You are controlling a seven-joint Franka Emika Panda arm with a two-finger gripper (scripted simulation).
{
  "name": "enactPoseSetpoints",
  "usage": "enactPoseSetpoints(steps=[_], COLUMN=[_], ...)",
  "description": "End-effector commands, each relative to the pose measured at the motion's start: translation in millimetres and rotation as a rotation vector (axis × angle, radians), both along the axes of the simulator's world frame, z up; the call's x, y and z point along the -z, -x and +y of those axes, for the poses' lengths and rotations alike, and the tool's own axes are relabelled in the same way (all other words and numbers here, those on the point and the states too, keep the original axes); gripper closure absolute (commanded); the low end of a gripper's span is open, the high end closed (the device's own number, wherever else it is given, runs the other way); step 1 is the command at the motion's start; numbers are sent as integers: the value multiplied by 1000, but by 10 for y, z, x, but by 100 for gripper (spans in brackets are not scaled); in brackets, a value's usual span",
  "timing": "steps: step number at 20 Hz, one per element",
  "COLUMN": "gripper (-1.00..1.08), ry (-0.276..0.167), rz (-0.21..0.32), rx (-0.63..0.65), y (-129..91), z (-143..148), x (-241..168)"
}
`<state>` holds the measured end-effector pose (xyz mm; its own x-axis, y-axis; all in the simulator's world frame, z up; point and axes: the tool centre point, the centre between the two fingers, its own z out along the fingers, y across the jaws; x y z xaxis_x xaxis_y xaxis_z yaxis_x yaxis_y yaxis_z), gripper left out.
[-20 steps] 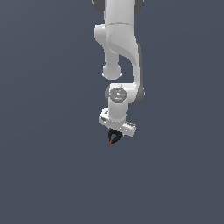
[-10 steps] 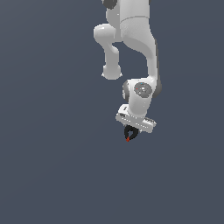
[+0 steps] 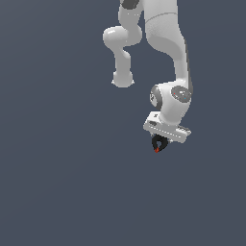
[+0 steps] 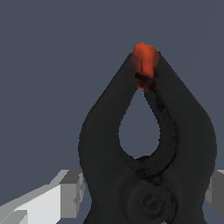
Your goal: Pick up the object and move it to a goal position.
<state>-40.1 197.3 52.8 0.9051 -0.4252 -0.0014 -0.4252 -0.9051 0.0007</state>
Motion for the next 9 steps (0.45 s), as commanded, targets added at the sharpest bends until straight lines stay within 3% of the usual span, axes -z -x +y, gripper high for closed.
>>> enactPoseSetpoints(steps=[1,9], gripper=[108,108], ry=[0,0], rz=[-2,-2], rx=[2,2], y=[-3,-18], z=[88,73], x=[-25,-22])
